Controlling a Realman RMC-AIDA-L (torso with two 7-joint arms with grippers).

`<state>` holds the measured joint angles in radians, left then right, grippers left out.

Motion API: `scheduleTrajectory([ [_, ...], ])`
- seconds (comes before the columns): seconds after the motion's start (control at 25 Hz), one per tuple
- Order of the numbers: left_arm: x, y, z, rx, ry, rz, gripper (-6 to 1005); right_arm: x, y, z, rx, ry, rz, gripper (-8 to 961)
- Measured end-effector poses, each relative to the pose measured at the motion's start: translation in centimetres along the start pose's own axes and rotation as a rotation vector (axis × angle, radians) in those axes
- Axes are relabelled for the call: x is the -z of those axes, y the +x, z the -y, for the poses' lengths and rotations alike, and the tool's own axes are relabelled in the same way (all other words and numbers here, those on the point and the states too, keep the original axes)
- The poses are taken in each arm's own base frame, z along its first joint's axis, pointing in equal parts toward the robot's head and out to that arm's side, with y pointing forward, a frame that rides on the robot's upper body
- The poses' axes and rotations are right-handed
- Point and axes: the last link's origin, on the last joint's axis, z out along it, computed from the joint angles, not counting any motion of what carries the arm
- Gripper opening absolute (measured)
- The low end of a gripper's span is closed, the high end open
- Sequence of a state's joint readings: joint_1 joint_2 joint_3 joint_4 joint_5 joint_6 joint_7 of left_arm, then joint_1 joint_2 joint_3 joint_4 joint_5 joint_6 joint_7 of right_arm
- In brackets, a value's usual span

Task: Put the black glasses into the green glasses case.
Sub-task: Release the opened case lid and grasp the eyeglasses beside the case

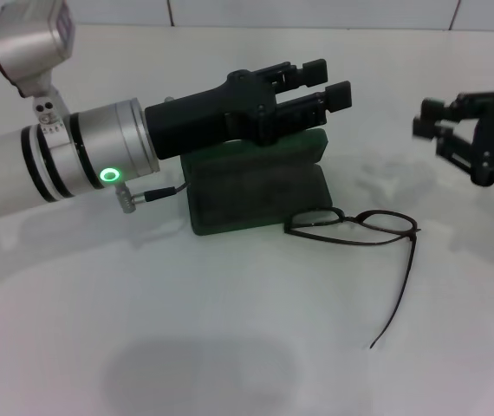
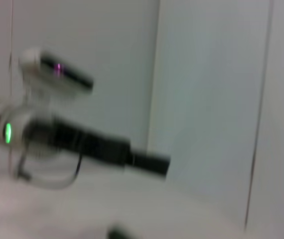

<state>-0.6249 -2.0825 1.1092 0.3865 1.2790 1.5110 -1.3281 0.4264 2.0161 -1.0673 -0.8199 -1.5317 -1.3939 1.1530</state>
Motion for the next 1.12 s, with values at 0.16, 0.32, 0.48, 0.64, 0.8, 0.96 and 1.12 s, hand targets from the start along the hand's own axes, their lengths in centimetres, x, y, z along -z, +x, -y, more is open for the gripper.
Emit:
scheduleTrajectory([
  [0.16,0.3,-0.3,0.0,0.006,0.007,0.000,625,-0.8,-1.5,0.2,0.005,-0.082,-0.253,150],
  [0.32,0.4,-0.4,0.0,0.010,0.011,-0.001,625,-3.2,-3.3,0.0,0.041,-0.178,-0.465,276],
  [0.48,0.4,-0.5,-0.1,0.010,0.010,0.004,625,-5.8,-4.0,-0.2,0.074,-0.234,-0.619,308],
  [0.64,0.4,-0.6,-0.1,0.014,0.009,0.010,625,-8.0,-4.5,-0.7,0.128,-0.249,-0.720,308],
  [0.8,0.5,-0.9,-0.2,0.020,0.008,0.026,625,-9.4,-5.3,-0.6,0.161,-0.237,-0.795,307],
  [0.96,0.8,-0.9,-0.1,0.033,0.007,0.046,625,-10.5,-6.2,-0.8,0.178,-0.243,-0.846,306],
  [1.12,1.0,-0.8,0.1,0.046,0.012,0.052,625,-11.2,-6.1,-1.2,0.195,-0.268,-0.881,304],
])
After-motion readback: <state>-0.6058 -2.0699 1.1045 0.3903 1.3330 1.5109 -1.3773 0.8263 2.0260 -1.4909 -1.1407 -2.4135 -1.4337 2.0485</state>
